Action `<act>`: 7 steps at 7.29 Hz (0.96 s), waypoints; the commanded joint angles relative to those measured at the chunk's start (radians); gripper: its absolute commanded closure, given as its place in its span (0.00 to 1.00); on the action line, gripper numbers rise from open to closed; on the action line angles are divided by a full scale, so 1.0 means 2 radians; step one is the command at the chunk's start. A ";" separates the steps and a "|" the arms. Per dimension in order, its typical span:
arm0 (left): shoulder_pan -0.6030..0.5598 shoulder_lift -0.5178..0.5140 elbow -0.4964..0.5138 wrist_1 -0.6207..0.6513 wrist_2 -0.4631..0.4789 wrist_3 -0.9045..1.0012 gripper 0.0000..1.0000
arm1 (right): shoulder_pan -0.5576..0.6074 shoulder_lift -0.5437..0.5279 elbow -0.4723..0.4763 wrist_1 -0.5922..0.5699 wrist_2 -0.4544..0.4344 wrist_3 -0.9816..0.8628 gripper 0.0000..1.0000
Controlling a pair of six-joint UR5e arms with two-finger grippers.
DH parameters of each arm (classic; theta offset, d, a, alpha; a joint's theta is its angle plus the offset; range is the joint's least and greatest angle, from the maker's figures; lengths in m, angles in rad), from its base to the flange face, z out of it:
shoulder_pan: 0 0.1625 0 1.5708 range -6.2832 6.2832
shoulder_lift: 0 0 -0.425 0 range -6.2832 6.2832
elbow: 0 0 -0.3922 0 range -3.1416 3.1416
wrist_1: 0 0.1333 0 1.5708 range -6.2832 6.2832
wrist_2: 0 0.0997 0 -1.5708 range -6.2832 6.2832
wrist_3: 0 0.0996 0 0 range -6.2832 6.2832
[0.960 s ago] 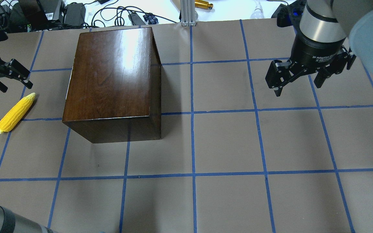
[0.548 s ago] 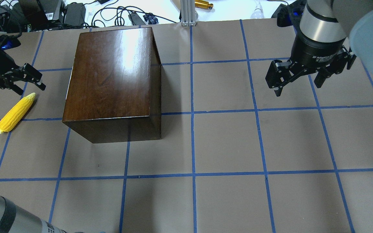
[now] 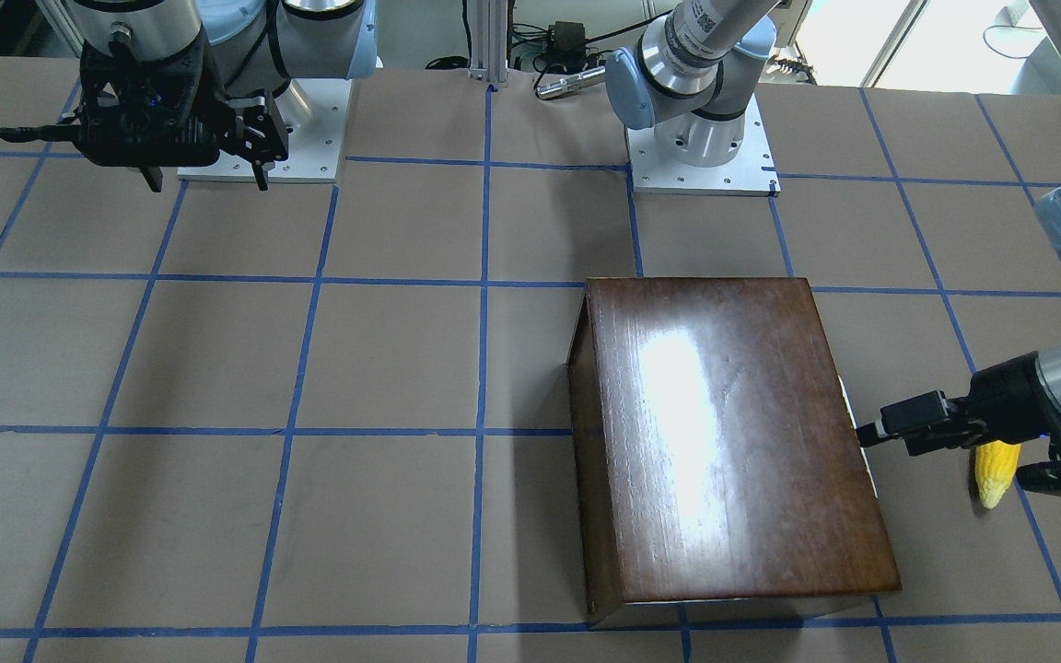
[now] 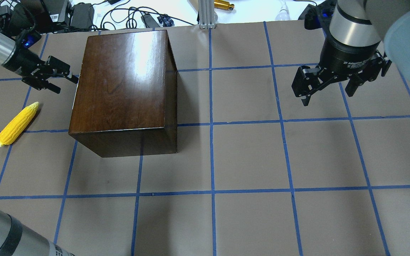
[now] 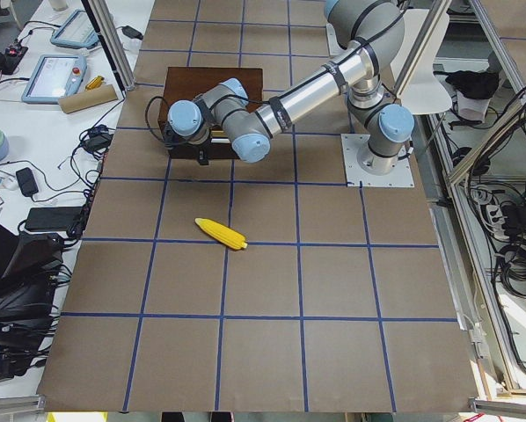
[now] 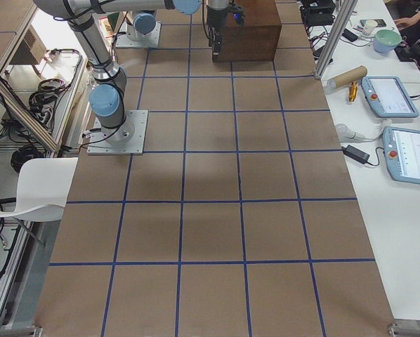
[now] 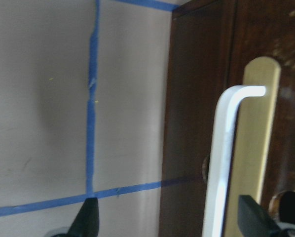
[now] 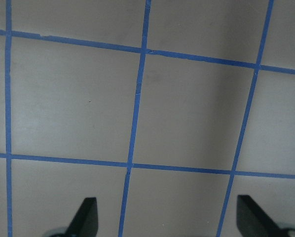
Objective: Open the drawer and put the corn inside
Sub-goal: 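Hook the left gripper onto the white drawer handle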
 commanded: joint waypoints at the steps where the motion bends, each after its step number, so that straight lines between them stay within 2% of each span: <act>1: -0.005 -0.011 0.000 0.001 0.001 0.001 0.00 | 0.000 0.001 0.000 0.000 0.000 0.000 0.00; 7: -0.006 -0.031 0.000 0.002 0.004 -0.003 0.00 | 0.000 0.001 0.000 0.000 0.000 0.000 0.00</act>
